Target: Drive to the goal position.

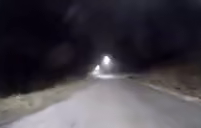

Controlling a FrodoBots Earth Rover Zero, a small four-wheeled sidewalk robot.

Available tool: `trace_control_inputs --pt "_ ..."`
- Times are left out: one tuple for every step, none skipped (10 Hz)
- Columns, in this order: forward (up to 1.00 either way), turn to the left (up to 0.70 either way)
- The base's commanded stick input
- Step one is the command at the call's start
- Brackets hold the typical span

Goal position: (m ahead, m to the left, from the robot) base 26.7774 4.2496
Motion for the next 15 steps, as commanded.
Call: trace_control_inputs --pt "1.00 -0.11" --pt "1.00 -0.17" --pt "1.00 -0.18" --pt "1.00 -0.18" --pt "1.00 -0.18" --pt "0.99 -0.19" --pt "0.99 -0.18" --pt "0.99 -0.13" --pt "0.99 -0.07" --pt "0.99 -0.05" --pt "1.00 -0.04" --pt "1.00 -0.04" --pt "1.00 0.00" --pt "1.00 0.00" --pt "1.00 0.00"
